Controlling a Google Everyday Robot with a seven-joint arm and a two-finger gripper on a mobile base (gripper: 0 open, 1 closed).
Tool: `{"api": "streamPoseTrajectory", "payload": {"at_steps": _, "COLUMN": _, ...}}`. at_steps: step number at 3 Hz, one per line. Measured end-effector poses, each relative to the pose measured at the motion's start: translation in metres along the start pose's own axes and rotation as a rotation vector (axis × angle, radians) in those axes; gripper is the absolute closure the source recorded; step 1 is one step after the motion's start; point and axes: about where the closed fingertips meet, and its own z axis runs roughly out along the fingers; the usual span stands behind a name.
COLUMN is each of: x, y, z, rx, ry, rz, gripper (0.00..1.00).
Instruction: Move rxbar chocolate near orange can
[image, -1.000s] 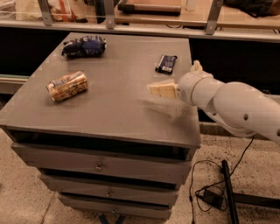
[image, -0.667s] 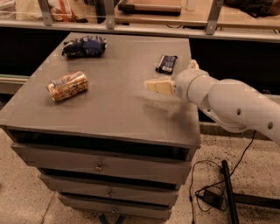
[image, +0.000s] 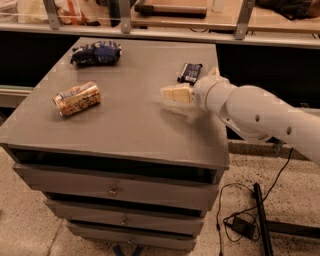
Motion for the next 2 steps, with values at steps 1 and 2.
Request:
{"api": "streamPoseTrajectory", "payload": {"at_steps": 1, "x": 0.005, "y": -0.007, "z": 0.017, "rx": 0.020, "ry": 0.001, "rz": 0.041, "gripper": 0.00}}
{"api": "streamPoseTrajectory", "payload": {"at_steps": 2, "x": 0.004, "y": -0.012, "z": 0.033, "rx": 0.031, "ry": -0.015, "rz": 0.084, "gripper": 0.00}}
